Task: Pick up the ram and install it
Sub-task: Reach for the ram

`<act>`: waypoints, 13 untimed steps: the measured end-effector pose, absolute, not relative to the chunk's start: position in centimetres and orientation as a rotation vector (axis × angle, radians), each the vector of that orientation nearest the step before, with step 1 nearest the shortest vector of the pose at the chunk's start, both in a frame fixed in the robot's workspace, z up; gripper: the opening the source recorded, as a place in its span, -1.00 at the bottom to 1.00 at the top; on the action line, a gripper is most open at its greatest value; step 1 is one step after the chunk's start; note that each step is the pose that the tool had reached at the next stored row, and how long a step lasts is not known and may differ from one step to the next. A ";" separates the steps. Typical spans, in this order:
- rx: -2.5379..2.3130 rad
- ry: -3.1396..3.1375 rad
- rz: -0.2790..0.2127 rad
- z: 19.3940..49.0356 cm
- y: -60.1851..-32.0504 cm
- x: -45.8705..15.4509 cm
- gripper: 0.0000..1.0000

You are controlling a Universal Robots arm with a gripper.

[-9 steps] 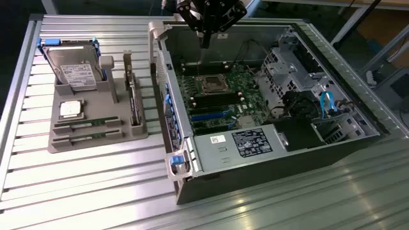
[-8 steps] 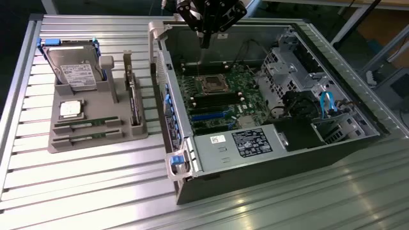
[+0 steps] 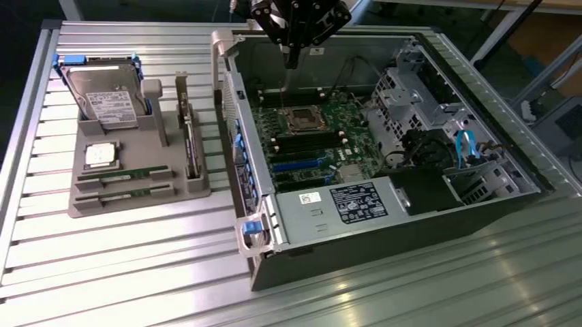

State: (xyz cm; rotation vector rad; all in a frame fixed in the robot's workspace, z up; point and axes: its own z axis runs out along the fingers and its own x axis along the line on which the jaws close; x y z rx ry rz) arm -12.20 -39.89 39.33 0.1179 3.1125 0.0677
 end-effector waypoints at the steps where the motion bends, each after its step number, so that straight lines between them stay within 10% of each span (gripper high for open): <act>1: 0.118 3.112 0.068 39.3 -39.9 -12.2 -0.80; 13: 0.118 3.117 0.067 39.3 -39.9 -13.4 -0.80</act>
